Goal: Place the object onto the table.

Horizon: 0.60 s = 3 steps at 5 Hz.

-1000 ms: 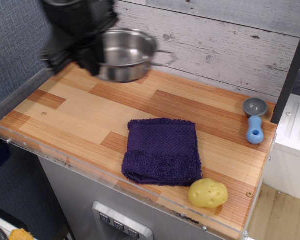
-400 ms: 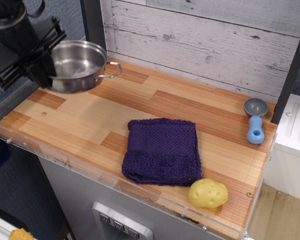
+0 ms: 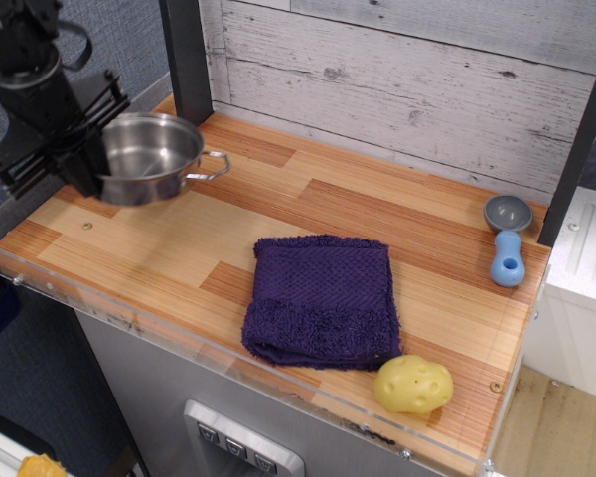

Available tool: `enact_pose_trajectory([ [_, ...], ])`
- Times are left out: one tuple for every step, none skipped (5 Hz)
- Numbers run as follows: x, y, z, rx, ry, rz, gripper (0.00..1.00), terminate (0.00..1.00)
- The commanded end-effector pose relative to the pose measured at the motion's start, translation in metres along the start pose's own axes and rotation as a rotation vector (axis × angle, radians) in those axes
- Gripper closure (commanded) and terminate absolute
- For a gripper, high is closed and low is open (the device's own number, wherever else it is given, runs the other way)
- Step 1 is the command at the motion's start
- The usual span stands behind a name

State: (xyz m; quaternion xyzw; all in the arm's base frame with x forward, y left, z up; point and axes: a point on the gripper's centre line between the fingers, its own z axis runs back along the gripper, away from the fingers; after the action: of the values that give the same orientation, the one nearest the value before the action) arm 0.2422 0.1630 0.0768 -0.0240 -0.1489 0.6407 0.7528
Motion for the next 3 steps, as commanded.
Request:
enact_pose_trajectory([
  [0.006,-0.004,-0.012,-0.006,-0.032,-0.008,1.0,0.0],
  [0.006,-0.004,-0.019,0.005,-0.044,-0.037,1.0,0.0],
  [0.007,-0.005,-0.027,-0.001,-0.055,-0.069,1.0,0.0],
])
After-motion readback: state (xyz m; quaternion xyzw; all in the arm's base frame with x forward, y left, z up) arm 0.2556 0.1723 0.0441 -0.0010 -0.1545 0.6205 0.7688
